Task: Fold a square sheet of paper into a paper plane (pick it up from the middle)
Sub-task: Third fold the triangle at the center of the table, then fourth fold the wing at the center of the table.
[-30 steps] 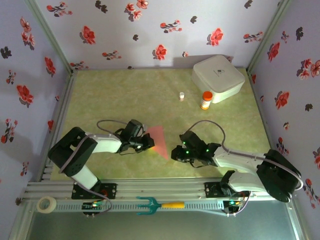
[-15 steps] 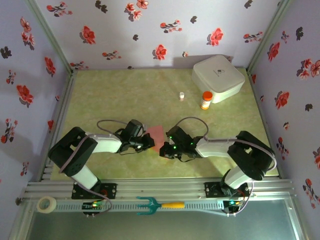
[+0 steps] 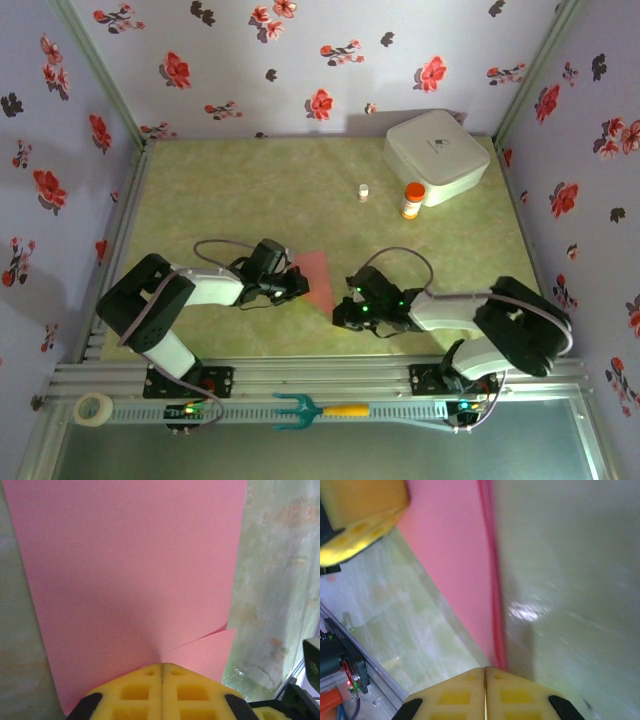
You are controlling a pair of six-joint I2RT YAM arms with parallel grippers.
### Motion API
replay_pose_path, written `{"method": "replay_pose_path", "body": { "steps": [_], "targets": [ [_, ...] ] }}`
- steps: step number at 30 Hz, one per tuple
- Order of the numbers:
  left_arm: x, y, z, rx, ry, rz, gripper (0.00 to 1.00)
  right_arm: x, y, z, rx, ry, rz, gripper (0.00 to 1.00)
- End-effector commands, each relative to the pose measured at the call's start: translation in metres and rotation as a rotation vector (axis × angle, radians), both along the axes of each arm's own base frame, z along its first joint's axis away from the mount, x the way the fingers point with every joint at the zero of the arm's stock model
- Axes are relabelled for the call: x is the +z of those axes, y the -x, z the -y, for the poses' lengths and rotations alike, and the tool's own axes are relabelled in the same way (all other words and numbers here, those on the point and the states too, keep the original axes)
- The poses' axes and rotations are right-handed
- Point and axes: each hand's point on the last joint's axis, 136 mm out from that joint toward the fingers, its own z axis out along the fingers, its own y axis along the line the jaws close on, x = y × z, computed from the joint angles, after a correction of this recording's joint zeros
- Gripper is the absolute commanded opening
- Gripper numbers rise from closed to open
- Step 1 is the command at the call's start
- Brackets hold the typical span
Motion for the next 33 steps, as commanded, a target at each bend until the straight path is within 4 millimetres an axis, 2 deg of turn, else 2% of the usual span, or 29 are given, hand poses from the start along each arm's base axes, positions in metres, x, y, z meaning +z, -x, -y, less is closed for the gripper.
{"method": "replay_pose_path", "body": {
  "steps": [1,4,6,11,17,23,30,33],
  "targets": [
    [-0.010,0.002,-0.009,0.022,-0.051,-0.012,0.00,0.012,-0.008,0.013,-0.058,0.036,0.049,0.13],
    [-0.001,-0.001,-0.006,0.013,-0.034,0.013,0.00,0.028,-0.022,0.022,-0.106,0.083,0.126,0.16],
    [0.005,-0.002,-0.005,0.007,-0.025,0.035,0.00,0.036,-0.032,0.028,-0.141,0.122,0.173,0.24],
    [0.020,-0.003,-0.004,-0.033,-0.012,0.098,0.03,0.046,-0.053,0.031,-0.195,0.172,0.250,0.30],
    [0.038,-0.005,-0.002,-0.075,-0.004,0.171,0.14,0.054,-0.071,0.020,-0.231,0.184,0.274,0.31],
    [0.059,-0.009,-0.003,-0.115,-0.026,0.244,0.21,0.058,-0.082,-0.001,-0.230,0.137,0.274,0.33],
    [0.066,-0.008,-0.013,-0.096,-0.031,0.258,0.25,0.055,-0.084,-0.011,-0.222,0.141,0.239,0.34],
    [0.067,-0.006,-0.020,-0.090,-0.045,0.239,0.26,0.062,-0.085,-0.016,-0.215,0.109,0.245,0.36]
  ]
}}
